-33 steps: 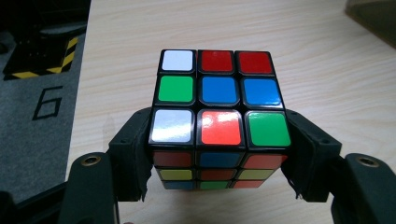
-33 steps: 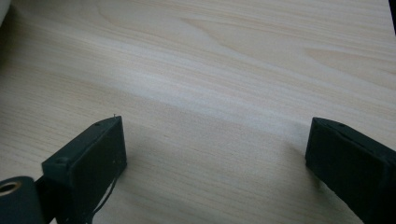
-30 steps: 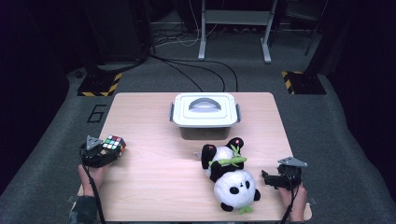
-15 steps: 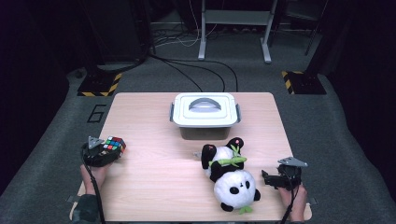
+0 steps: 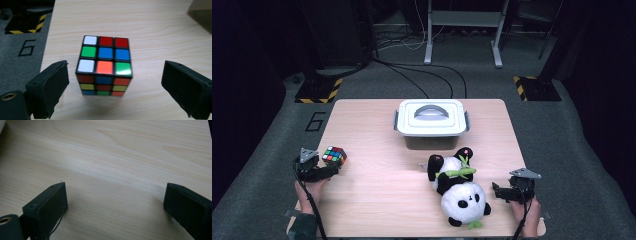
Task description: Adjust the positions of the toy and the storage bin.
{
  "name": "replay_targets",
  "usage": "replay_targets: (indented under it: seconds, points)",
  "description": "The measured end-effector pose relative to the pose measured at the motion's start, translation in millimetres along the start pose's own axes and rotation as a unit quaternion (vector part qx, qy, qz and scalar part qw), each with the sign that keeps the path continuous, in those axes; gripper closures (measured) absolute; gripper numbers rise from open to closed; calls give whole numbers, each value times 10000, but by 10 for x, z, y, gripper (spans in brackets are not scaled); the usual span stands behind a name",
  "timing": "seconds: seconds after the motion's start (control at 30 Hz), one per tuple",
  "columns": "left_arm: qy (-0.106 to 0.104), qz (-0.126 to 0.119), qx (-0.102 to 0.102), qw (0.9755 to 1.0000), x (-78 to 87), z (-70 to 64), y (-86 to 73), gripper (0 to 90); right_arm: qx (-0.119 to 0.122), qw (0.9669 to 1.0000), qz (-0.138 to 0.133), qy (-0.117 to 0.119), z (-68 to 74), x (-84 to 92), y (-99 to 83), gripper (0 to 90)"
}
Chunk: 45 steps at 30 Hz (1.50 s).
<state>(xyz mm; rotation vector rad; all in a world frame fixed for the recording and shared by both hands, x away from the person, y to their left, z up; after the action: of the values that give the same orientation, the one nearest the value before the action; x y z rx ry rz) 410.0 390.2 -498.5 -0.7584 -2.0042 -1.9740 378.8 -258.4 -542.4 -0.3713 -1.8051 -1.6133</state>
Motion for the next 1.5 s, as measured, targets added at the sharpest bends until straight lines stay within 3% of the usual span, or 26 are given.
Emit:
replay_targets:
  seconds: [0.3, 0.63, 0.87, 1.07, 1.23, 1.5]
  points:
    - [-239, -58, -156, 9996, 76, -182, 15, 54, 2, 10000, -1, -2, 1, 1, 0, 44]
    - [-341, -43, -133, 9993, 97, -284, -15, 3, 12, 10000, -12, -1, 3, 3, -1, 48]
    - [-588, -40, -190, 9981, 103, -413, -5, 0, 13, 10000, -13, 3, 3, 3, -1, 50]
    - [-802, -66, -337, 9962, 94, -572, 23, 0, 27, 10000, -12, 4, 2, 4, -2, 52]
    - [-1127, -102, -374, 9929, 115, -659, 72, 0, 27, 10000, -12, 4, 2, 4, -2, 52]
    - [-1374, -150, -601, 9886, 129, -898, 126, 0, 22, 10000, -14, 18, 6, 7, -2, 57]
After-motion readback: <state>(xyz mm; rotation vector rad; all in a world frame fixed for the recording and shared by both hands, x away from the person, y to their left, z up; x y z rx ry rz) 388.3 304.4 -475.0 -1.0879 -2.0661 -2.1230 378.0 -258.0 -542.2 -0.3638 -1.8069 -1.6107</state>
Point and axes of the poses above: each handheld gripper's, and its own axes: x roughly backward along the jaws, y roughly out of its top, z roughly to its left, the point moved 2 cm from there along -x, roughly forward along the jaws, and after that the axes turned 3 degrees about -z, right-handed, at the moved point
